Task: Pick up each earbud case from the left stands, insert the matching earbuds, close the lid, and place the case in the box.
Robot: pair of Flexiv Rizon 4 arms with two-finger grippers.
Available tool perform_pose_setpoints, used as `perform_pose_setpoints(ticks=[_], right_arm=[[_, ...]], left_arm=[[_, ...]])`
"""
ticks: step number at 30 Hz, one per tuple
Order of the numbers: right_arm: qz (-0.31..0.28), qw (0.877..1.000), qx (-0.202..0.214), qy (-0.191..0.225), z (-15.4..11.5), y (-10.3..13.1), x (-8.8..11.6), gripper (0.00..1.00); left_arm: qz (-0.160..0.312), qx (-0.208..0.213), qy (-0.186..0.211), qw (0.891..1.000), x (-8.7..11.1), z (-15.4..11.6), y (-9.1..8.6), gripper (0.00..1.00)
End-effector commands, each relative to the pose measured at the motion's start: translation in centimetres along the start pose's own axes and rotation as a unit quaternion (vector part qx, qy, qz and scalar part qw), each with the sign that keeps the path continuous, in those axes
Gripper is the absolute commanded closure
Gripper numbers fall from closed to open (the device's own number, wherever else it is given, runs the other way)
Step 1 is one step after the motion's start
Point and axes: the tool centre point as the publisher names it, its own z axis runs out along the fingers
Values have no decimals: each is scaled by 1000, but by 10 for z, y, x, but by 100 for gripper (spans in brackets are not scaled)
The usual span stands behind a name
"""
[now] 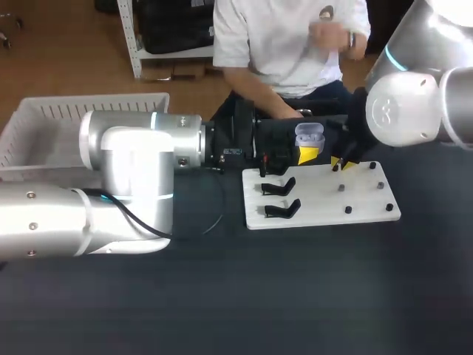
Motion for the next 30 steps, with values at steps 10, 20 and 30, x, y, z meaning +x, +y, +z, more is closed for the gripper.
perform_pose_setpoints(ticks=[10,20,30], right_arm=[[-65,997,10,48,-74,1,37,100],[-145,985,52,76,-142,19,96,100],[-214,970,70,93,-184,55,137,100]], left_arm=[[2,-3,-4,1000,2,0,-1,100],[2,-3,-4,1000,2,0,-1,100],[2,-3,-4,1000,2,0,-1,100]])
